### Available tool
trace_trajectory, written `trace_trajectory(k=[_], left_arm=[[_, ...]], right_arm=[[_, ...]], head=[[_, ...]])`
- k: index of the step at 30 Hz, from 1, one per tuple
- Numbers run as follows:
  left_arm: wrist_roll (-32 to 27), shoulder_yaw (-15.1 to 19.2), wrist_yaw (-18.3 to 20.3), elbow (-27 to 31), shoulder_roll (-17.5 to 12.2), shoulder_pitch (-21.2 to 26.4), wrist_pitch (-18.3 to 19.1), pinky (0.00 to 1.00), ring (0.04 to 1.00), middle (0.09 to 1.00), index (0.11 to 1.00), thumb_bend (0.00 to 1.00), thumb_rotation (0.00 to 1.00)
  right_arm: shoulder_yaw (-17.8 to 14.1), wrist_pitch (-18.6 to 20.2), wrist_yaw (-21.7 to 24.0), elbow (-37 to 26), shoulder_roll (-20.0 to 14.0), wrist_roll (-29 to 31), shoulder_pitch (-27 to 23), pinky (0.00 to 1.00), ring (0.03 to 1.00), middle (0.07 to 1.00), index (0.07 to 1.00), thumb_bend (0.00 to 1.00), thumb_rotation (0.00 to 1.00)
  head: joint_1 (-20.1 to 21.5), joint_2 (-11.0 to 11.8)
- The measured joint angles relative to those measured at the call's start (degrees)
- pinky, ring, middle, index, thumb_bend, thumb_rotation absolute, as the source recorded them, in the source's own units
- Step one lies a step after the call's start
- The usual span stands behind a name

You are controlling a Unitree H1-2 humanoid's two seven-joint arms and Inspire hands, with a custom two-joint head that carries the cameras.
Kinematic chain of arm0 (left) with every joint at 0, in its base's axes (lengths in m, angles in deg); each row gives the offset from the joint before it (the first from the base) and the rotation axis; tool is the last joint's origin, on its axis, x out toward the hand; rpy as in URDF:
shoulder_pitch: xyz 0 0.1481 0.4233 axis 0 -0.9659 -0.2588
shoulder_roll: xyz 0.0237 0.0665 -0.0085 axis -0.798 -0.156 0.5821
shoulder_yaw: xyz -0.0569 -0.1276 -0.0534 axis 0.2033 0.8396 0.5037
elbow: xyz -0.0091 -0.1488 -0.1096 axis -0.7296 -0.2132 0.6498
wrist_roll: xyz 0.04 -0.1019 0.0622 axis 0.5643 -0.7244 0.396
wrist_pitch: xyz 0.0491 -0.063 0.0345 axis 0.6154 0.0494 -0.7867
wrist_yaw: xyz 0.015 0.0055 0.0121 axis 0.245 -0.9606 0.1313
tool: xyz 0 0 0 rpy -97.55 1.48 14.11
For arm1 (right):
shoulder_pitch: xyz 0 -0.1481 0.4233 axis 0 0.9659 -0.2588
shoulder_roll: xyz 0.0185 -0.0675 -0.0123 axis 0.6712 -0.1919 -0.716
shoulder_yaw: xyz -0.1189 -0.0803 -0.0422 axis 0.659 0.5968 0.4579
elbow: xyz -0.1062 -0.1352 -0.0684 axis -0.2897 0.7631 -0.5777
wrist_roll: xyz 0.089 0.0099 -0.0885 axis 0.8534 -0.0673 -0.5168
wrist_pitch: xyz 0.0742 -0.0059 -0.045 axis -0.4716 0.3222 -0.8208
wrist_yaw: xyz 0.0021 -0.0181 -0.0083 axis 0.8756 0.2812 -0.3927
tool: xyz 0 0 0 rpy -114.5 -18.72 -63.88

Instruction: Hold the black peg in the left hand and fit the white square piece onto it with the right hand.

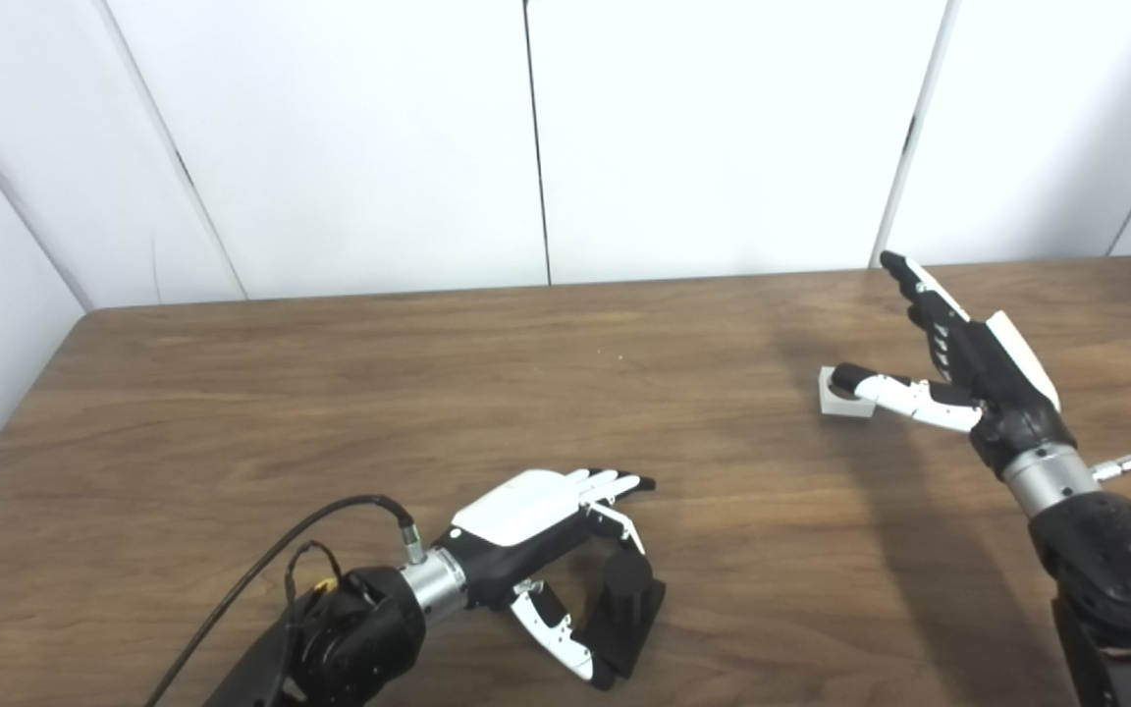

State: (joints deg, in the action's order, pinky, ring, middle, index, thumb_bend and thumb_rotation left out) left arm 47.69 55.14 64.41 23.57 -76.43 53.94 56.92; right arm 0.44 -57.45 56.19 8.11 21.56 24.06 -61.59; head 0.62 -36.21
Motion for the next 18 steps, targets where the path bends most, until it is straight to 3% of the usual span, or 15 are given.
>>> trace_trajectory(k=[8, 14, 18], left_arm=[[0.0, 0.2, -0.1, -0.5, 0.0, 0.1, -0.5, 1.00, 1.000, 1.000, 0.563, 0.95, 0.28], [0.0, 0.3, -0.4, -0.8, 0.0, 0.2, -0.8, 1.00, 1.000, 1.000, 0.570, 0.95, 0.28], [-0.1, 0.4, -0.2, -0.8, 0.0, 0.2, -0.7, 1.00, 1.000, 1.000, 0.575, 0.95, 0.27]], right_arm=[[1.2, 1.5, 0.8, 5.9, -3.1, -2.6, -5.1, 1.00, 1.000, 0.993, 0.927, 0.81, 0.34], [6.8, 2.3, 3.4, 10.5, -9.3, -9.8, -8.7, 1.00, 1.000, 1.000, 0.880, 0.87, 0.37], [10.5, 3.5, 5.1, 12.1, -11.8, -14.6, -11.0, 1.00, 1.000, 1.000, 0.811, 0.90, 0.31]], head=[[0.2, 0.2], [0.4, 0.4], [0.5, 0.5]])
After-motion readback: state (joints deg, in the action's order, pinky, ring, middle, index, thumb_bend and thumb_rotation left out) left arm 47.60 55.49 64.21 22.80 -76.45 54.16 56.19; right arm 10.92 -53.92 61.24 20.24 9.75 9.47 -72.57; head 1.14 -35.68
